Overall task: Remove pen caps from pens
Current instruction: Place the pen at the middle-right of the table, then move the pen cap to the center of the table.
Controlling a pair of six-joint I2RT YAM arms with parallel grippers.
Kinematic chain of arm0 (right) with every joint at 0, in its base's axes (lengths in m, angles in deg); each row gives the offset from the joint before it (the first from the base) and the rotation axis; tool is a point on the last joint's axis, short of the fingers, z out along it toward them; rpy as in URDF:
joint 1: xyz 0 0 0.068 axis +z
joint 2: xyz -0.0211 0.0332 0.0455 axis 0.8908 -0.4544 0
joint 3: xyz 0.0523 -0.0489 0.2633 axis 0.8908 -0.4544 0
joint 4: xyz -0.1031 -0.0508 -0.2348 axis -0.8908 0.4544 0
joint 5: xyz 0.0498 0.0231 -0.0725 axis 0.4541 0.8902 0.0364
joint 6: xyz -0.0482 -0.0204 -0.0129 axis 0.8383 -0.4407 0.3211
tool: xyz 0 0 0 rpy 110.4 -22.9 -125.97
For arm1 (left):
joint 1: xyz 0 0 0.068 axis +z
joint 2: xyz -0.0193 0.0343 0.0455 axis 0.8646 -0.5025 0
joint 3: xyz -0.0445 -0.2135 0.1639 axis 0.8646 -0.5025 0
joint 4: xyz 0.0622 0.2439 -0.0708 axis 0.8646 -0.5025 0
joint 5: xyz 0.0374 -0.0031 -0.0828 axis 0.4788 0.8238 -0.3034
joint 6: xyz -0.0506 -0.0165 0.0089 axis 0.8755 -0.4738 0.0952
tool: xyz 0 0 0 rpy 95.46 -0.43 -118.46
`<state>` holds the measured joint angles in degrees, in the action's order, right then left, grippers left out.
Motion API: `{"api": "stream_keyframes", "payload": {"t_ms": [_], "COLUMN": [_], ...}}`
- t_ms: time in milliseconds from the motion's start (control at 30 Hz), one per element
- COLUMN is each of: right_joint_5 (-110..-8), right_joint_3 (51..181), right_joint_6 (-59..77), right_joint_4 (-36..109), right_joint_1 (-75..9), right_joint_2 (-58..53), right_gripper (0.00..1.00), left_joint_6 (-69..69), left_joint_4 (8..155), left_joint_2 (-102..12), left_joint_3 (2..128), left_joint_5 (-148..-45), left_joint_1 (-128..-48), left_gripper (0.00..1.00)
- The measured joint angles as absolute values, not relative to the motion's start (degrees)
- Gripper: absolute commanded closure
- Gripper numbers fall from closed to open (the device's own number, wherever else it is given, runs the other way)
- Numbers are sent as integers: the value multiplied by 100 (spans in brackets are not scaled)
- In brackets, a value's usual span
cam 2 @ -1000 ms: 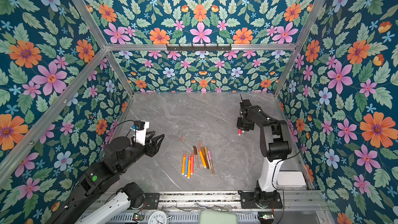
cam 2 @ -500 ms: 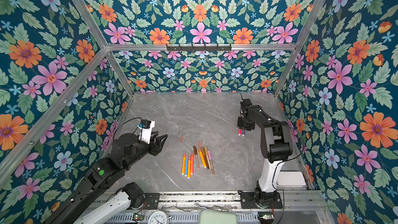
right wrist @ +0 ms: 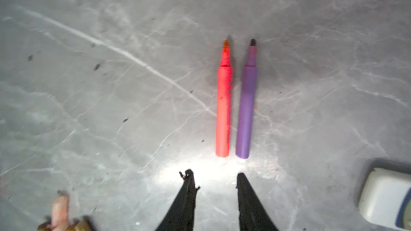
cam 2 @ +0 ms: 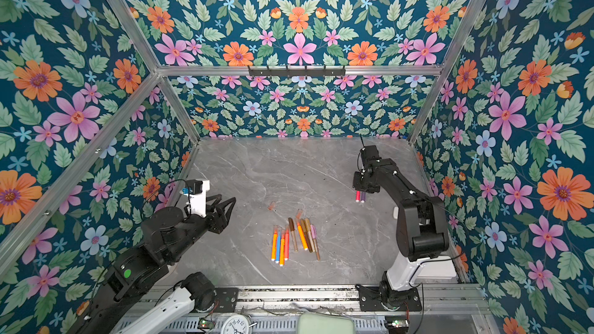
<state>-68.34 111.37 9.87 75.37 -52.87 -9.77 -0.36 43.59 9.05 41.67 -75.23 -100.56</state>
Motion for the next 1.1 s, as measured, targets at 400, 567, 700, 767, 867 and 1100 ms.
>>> {"api": "stream_keyframes", "payload": {"t_ms": [400,567,700,767,867,1100], "right_joint_5": [-6349,-6255,-6246,-6257,-6382,-6814], "right_joint_3": [10820,10898,11064,11233,11521,11982], "right_joint_6": [139,-462,-1000,-1258,-1520,-1833], "right_joint_4": [6978,6779,6661,6674,6718,6969], "right_joint_1": [-2259,-2071,-2036,-1991,-1932,-1916], "right_joint_2": [-920,-1539,-1917,-2122,-2374,-2763], "right_gripper": [62,62,62,62,66,73], "left_joint_6": [331,338,357,370,373,373], "left_joint_4": [4040,4022,4027,4022,4024,4027], "left_joint_2": [862,988,1085,1089,1085,1157], "left_joint_3": [3931,3929,3920,3914,3909,3899], "left_joint_5": [-7276,-7162,-7090,-7081,-7075,-7075], "left_joint_1": [-10070,-10052,-10041,-10041,-10041,-10037], "left_gripper": [52,52,52,52,52,52]}}
